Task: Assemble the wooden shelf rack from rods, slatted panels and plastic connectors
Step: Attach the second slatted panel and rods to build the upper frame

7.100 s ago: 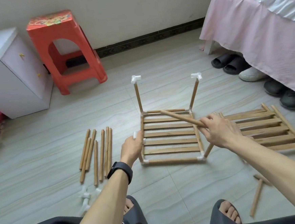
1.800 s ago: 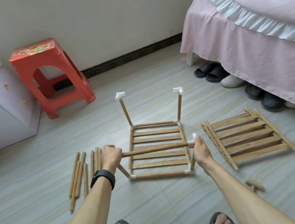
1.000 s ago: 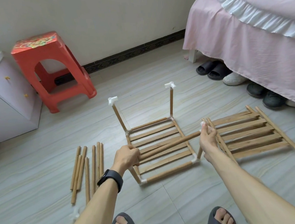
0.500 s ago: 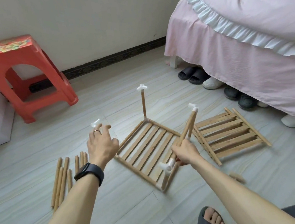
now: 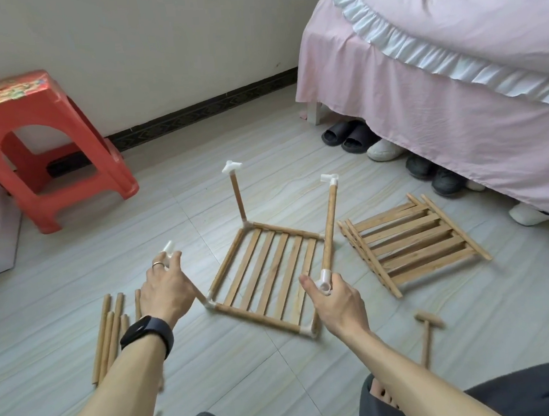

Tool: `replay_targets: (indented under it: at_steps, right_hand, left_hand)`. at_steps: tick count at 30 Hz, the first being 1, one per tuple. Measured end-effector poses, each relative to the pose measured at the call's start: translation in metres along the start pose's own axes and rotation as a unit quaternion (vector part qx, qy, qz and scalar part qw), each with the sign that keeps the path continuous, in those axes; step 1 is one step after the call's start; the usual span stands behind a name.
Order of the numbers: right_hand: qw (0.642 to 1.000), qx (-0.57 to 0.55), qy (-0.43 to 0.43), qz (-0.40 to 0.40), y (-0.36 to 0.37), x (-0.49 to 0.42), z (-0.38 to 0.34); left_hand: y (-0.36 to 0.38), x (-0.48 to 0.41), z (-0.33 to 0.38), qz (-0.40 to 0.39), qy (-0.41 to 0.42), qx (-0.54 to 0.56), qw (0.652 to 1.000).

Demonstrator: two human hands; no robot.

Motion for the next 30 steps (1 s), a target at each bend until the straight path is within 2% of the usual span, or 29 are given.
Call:
replay_targets:
  at_steps: [10, 13, 15, 18, 21, 24, 26, 28, 30]
  right_hand:
    - [0.999, 0.02, 0.015, 0.03, -0.011, -0.048, -0.008]
    - [0.99, -0.062, 0.078, 0.098, -0.032, -0.077, -0.007]
    - [0.976, -0.156, 0.108, 0.106, -0.036, -0.093, -0.001]
    - [0.973, -0.193, 0.121, 0.047, -0.017, -0.099, 0.004]
    - [0.977, -0.178, 0.117, -0.034, 0.016, -0.087, 0.004]
    - [0.977, -0.164, 0.05, -0.124, 0.049, -0.065, -0.017]
    - [0.965, -0.166, -0.008, -0.202, 0.071, -0.042, -0.045]
    - [0.943, -0.189, -0.036, -0.272, 0.09, -0.018, -0.075]
    - [0.933, -0.216, -0.036, -0.285, 0.101, 0.0, -0.095]
  left_hand:
    - [-0.008, 0.007, -0.002, 0.037, 0.016, -0.06, 0.997]
    - [-0.009, 0.015, 0.007, 0.047, 0.038, -0.038, 0.997]
    - [-0.007, 0.024, 0.022, 0.038, 0.087, -0.032, 0.995]
    - [-0.004, 0.034, 0.039, 0.02, 0.13, -0.011, 0.991]
    - [0.0, 0.035, 0.04, -0.037, 0.104, 0.079, 0.991]
    - [-0.003, 0.036, 0.041, -0.044, 0.105, 0.097, 0.989]
    - [-0.005, 0.034, 0.043, -0.059, 0.096, 0.135, 0.984]
    - [0.0, 0.033, 0.047, -0.106, 0.074, 0.213, 0.968]
    - [0.014, 0.038, 0.056, -0.202, 0.042, 0.31, 0.928]
Point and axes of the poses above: each hand's wrist, its own x-axis away from the middle knuckle, its own y-axis out of the palm, z = x × y, the point moved 9 cm from there along -x, towards the middle knuckle, and after that the axes turned 1 degree about x, right-handed, at the moved point
